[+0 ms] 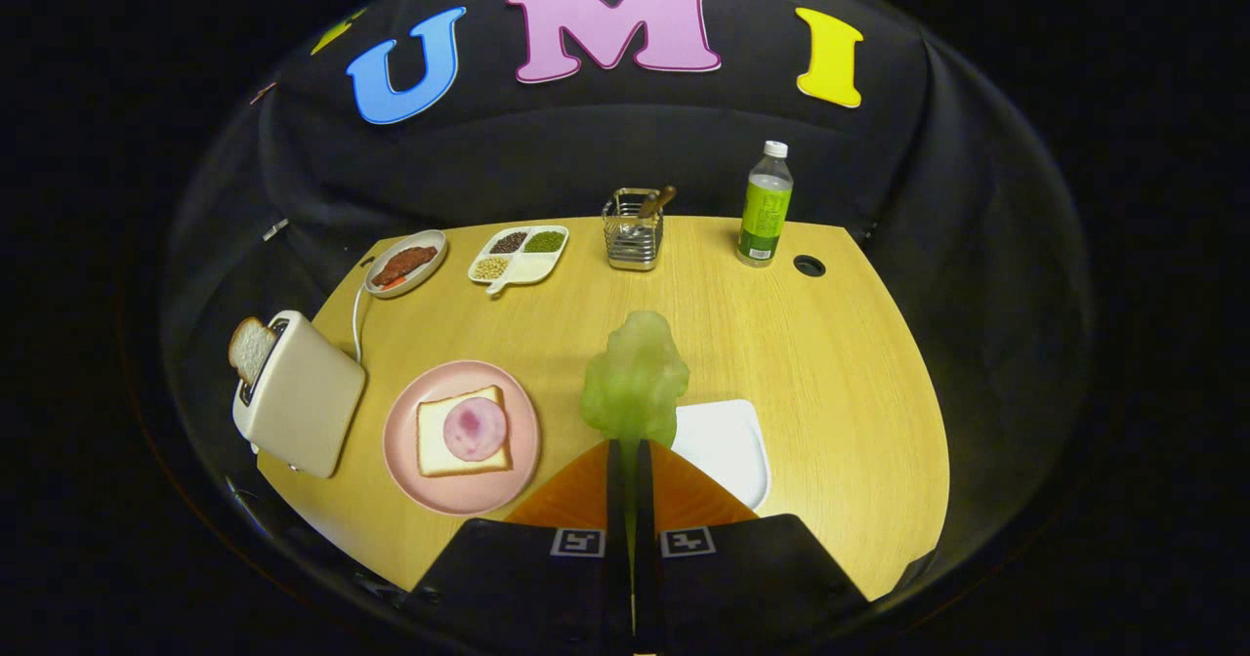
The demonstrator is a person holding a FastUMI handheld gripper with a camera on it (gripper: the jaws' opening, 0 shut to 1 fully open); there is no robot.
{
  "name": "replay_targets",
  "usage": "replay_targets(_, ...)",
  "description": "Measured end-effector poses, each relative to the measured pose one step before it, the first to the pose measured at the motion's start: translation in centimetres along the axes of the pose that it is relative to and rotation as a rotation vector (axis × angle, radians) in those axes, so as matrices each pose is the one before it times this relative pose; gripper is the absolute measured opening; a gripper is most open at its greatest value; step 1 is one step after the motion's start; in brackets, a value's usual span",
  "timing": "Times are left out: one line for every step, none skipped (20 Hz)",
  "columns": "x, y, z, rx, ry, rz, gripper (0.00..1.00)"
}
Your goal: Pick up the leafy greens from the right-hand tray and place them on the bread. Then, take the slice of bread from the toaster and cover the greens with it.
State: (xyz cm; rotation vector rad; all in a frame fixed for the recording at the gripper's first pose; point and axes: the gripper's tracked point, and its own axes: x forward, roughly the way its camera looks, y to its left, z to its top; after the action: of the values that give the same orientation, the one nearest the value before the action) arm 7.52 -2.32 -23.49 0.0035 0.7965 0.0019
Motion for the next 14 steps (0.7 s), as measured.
replay_targets(-0.191, 0.899, 0.295, -0.00095, -0.00397, 0.01083, 0.06)
replay_targets(-0.063, 0.903, 0.31, 0.00065, -0.00601, 0.00874, 0.06)
replay_targets(-0.028, 1.021, 0.287, 0.00357, -0.00494, 0.01272, 0.06)
replay_targets(0.079, 0.959, 0.188, 0.00389, -0.0004, 0.01479, 0.06)
replay_targets(0.07, 1.004, 0.052, 0.0016, 0.00172, 0.01606, 0.06)
replay_targets(0.152, 0.969, 0.073, -0.00516, 0.00294, 0.01392, 0.06)
replay_targets(0.136, 0.761, 0.089, -0.01174, 0.00302, 0.00955, 0.06)
replay_targets(0.177, 0.789, 0.047, -0.01495, 0.00133, 0.00802, 0.06)
replay_targets(0.156, 0.699, -0.067, -0.01215, 0.00122, 0.00683, 0.06)
replay_targets(0.326, 0.735, -0.053, -0.01102, 0.00266, 0.00801, 0.06)
replay_targets(0.424, 0.615, -0.242, -0.01009, 0.00587, 0.00554, 0.06)
replay_targets(0.47, 0.761, -0.265, -0.00822, 0.01018, 0.00727, 0.06)
replay_targets(0.504, 0.775, -0.26, -0.00796, 0.0135, 0.01184, 0.06)
replay_targets(0.594, 0.808, -0.266, -0.01152, 0.01189, 0.01313, 0.06)
